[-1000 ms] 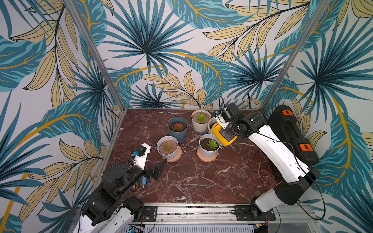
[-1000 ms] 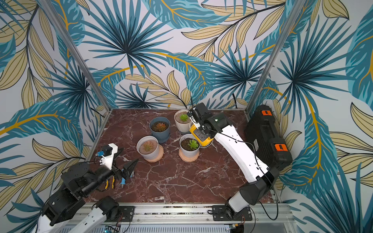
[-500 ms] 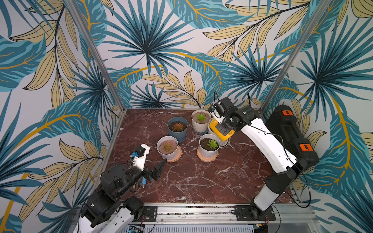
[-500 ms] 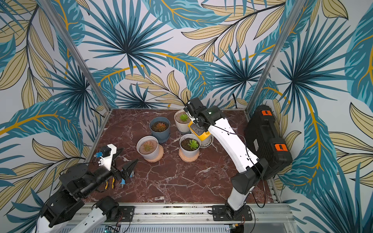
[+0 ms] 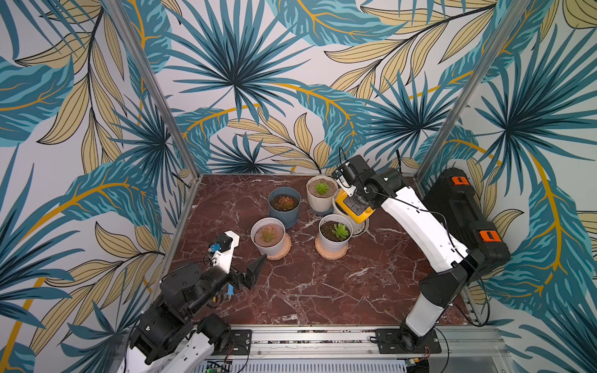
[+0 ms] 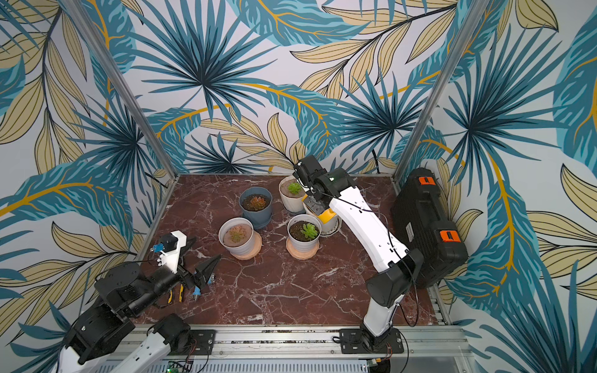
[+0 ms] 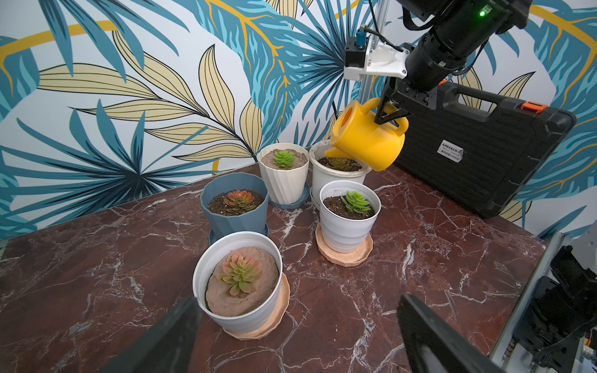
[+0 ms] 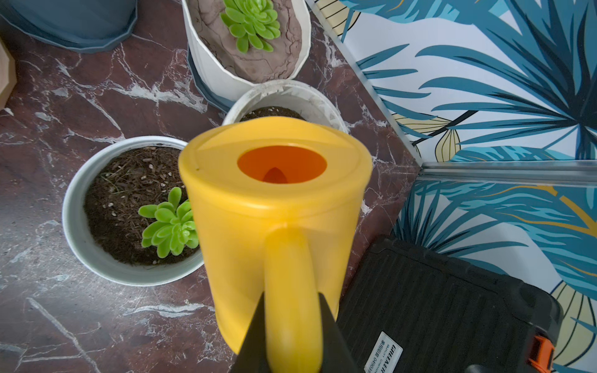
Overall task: Water the succulent around the soil edge
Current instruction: Water the soil of the potted plant with water.
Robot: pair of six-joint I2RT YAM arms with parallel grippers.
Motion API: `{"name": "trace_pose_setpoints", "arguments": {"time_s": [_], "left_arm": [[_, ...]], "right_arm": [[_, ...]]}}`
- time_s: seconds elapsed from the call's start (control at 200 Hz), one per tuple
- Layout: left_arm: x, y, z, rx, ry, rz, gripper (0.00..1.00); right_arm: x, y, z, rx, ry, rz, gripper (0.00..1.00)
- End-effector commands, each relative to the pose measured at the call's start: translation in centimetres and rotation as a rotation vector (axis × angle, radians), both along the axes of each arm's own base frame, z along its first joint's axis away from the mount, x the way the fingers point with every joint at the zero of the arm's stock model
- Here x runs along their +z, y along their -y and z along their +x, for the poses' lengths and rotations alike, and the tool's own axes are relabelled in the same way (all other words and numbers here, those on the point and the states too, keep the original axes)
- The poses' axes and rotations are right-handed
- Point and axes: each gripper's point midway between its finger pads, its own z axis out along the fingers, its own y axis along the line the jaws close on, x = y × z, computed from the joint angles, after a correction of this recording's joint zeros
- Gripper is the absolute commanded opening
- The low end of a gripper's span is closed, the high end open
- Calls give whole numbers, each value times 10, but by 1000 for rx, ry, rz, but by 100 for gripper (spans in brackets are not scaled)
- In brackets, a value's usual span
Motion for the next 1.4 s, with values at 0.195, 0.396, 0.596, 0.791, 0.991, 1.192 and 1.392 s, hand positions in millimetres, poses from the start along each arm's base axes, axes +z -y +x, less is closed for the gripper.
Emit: {"name": "trace_pose_setpoints", "arguments": {"time_s": [0.195, 0.396, 0.596, 0.791, 0.991, 1.192, 1.392], "left_arm": [[-5, -2, 1, 12, 5, 10, 100], [-6, -3, 1, 15, 5, 15, 100], [-6, -3, 1, 15, 5, 14, 100], [-7, -3, 1, 16, 3, 16, 100], [-6, -3, 1, 16, 6, 14, 100], [-7, -3, 1, 17, 4, 16, 100], [-6, -3, 1, 17, 5, 15, 100]], "right_arm": [[-1, -4, 18, -4, 39, -19, 0], [-6, -8, 24, 7, 34, -31, 0], [-2, -5, 25, -2, 50, -40, 0], [5, 1, 29, -23, 84, -60, 0], [2, 6, 34, -37, 86, -94, 0], [-12, 7, 38, -38, 51, -130, 0], [-6, 9, 39, -45, 71, -129, 0]]}}
